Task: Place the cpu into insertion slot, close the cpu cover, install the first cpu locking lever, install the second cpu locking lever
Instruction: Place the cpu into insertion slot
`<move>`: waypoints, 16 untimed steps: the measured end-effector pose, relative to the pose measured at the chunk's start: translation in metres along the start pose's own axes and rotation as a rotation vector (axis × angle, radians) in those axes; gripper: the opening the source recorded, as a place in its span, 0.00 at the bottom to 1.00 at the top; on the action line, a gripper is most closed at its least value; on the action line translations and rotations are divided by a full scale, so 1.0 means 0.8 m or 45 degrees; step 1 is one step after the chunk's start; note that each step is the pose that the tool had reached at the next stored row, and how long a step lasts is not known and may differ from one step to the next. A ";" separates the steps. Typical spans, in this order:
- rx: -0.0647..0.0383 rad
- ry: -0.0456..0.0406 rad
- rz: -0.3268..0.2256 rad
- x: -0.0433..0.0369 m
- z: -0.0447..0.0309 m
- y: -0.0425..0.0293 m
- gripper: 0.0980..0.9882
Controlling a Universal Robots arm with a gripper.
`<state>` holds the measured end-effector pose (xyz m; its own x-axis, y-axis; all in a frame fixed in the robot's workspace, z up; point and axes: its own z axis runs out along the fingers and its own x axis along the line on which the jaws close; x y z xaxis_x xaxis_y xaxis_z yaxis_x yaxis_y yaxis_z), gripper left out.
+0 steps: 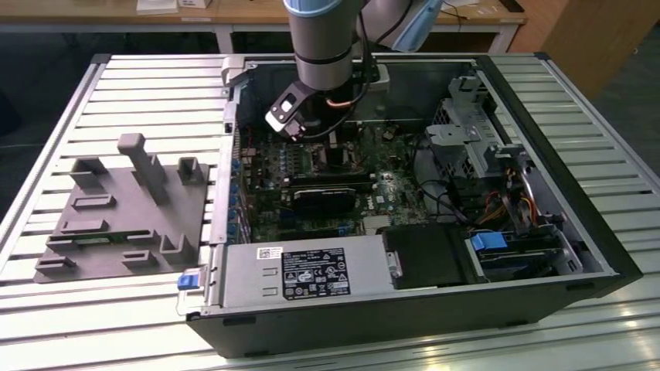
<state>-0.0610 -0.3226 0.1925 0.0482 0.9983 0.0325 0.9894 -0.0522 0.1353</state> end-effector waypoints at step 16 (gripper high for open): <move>0.000 0.000 0.000 0.000 0.0007 -0.0001 0.58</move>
<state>-0.0610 -0.3225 0.1919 0.0483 0.9983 0.0329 0.9894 -0.0524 0.1355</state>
